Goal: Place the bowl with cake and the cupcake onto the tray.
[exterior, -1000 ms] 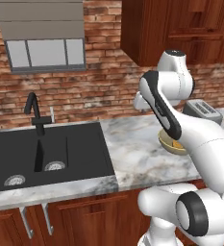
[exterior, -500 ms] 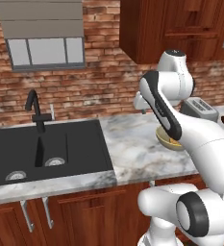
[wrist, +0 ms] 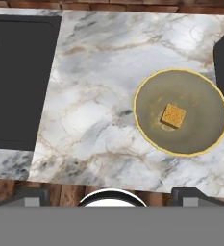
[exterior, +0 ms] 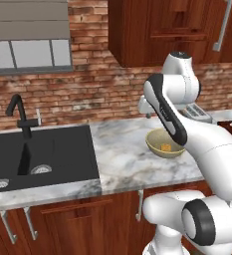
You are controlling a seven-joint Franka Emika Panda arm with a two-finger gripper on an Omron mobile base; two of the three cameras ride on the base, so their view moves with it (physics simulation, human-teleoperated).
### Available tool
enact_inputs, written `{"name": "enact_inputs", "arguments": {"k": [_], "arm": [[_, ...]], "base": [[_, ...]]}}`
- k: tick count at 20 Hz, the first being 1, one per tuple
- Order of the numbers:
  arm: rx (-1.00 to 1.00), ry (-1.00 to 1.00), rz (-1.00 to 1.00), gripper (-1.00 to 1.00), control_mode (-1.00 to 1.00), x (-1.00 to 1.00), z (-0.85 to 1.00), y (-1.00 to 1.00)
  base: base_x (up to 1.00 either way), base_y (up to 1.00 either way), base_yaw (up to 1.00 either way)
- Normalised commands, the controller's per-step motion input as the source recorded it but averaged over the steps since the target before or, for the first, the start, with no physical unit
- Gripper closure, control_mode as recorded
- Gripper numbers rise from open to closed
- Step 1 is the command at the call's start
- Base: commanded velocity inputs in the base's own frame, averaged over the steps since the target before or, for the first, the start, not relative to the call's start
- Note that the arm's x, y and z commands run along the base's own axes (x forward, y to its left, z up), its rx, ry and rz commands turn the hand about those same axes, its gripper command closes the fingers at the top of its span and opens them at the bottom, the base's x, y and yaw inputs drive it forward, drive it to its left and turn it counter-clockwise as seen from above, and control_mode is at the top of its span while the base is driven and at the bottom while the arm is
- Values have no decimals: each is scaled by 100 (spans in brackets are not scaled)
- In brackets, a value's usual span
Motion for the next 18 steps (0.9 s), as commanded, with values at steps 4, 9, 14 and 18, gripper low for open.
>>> {"name": "enact_inputs", "arguments": {"k": [4, 9, 14, 18], "arm": [[0, 0, 0, -100, 100, 0, 0, 0], [0, 0, 0, -100, 100, 0, 0, 0], [0, 0, 0, -100, 100, 0, 0, 0], [0, 0, 0, -100, 100, 0, 0, 0]], "base": [[-3, -66, 0], [0, -69, 0], [0, -69, 0], [0, -61, 0]]}}
